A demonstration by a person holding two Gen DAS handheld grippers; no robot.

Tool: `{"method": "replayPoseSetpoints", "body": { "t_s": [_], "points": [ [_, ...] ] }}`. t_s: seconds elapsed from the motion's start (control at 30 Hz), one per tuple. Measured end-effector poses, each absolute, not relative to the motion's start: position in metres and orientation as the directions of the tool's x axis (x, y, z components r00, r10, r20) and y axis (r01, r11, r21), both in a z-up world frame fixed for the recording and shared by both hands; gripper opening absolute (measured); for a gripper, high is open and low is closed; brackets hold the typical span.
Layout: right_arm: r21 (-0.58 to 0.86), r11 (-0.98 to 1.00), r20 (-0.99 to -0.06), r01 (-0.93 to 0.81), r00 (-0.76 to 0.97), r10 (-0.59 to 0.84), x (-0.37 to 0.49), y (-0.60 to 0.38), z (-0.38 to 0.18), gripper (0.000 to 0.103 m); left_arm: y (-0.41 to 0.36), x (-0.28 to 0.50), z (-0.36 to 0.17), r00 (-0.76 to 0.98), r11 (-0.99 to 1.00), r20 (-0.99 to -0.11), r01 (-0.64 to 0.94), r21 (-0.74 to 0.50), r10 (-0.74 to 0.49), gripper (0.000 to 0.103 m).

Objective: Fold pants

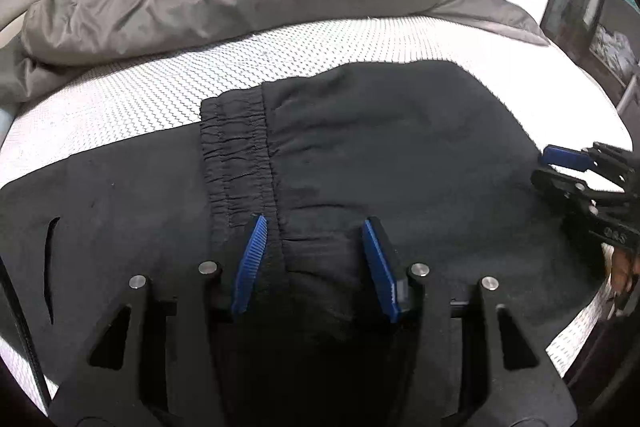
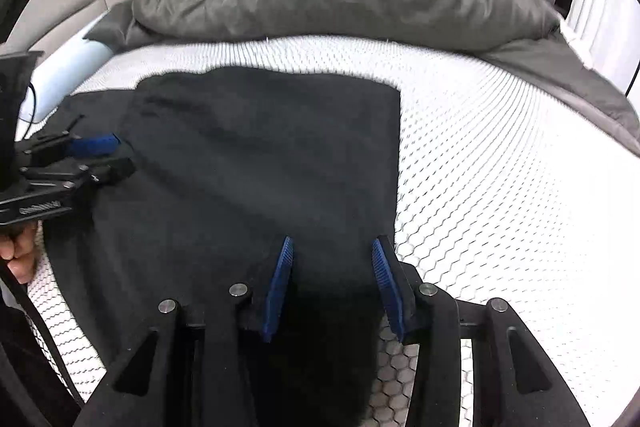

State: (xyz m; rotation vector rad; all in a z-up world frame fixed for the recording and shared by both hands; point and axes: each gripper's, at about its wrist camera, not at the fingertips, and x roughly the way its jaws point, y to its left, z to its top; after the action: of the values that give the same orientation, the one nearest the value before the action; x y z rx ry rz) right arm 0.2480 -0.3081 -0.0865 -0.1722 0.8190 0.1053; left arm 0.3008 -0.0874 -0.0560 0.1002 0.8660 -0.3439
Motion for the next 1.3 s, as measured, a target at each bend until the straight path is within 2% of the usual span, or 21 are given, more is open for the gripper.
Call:
{"method": "replayPoseSetpoints", "body": {
  "t_s": [0.13,0.2,0.3,0.37,0.5,0.63,0.8,0.87,0.9,0.93,1.0,1.07,1.13,1.3],
  "points": [
    [-0.058,0.970,-0.701,-0.235,0.701,0.128,0.239,-0.294,-0.067,0.044,-0.085,0.293,-0.032,0.590,0.914,-0.717,0.368,-0.170,-0.371,0.050],
    [-0.040,0.960,-0.711,-0.277,0.683,0.167,0.249,-0.283,-0.060,0.044,-0.095,0.302,-0.023,0.592,0.912,-0.715,0.377,-0.163,-0.372,0.051],
    [0.004,0.947,-0.756,-0.322,0.618,0.214,0.285,-0.261,-0.065,0.044,-0.116,0.333,-0.037,0.526,0.914,-0.788,0.390,-0.111,-0.320,0.051],
    [-0.010,0.937,-0.783,-0.349,0.586,0.210,0.299,-0.251,-0.078,0.044,-0.121,0.348,-0.056,0.500,0.920,-0.819,0.384,-0.080,-0.280,0.051],
    [-0.091,0.929,-0.819,-0.360,0.557,0.136,0.310,-0.255,-0.107,0.043,-0.117,0.347,-0.064,0.521,0.904,-0.793,0.420,-0.084,-0.316,0.051],
    [-0.203,0.956,-0.786,-0.212,0.617,-0.030,0.306,-0.296,-0.097,0.043,-0.110,0.351,-0.065,0.510,0.905,-0.784,0.400,-0.148,-0.354,0.051],
    [-0.077,0.986,-0.773,-0.145,0.634,0.033,0.300,-0.331,-0.088,0.043,-0.107,0.349,-0.050,0.494,0.908,-0.787,0.374,-0.190,-0.368,0.051],
    [-0.065,0.982,-0.747,-0.177,0.662,0.070,0.295,-0.326,-0.077,0.044,-0.105,0.346,-0.031,0.516,0.904,-0.763,0.373,-0.210,-0.390,0.060],
    [-0.060,0.977,-0.734,-0.204,0.673,0.096,0.295,-0.320,-0.070,0.046,-0.105,0.347,-0.022,0.540,0.904,-0.745,0.377,-0.202,-0.391,0.073],
    [-0.051,0.971,-0.729,-0.233,0.674,0.123,0.301,-0.309,-0.065,0.047,-0.108,0.352,-0.015,0.566,0.904,-0.729,0.390,-0.176,-0.386,0.081],
    [-0.049,0.957,-0.724,-0.285,0.670,0.163,0.310,-0.293,-0.059,0.047,-0.115,0.366,-0.015,0.568,0.908,-0.743,0.398,-0.131,-0.355,0.081],
    [-0.022,0.944,-0.746,-0.329,0.634,0.203,0.326,-0.275,-0.065,0.047,-0.118,0.389,-0.031,0.518,0.916,-0.787,0.374,-0.144,-0.336,0.081],
    [0.033,0.933,-0.774,-0.360,0.581,0.252,0.340,-0.266,-0.078,0.047,-0.112,0.404,-0.050,0.504,0.935,-0.810,0.325,-0.144,-0.300,0.075],
    [-0.046,0.940,-0.813,-0.338,0.559,0.161,0.346,-0.265,-0.101,0.047,-0.092,0.411,-0.057,0.526,0.933,-0.778,0.288,-0.216,-0.343,0.072]
  ]
}}
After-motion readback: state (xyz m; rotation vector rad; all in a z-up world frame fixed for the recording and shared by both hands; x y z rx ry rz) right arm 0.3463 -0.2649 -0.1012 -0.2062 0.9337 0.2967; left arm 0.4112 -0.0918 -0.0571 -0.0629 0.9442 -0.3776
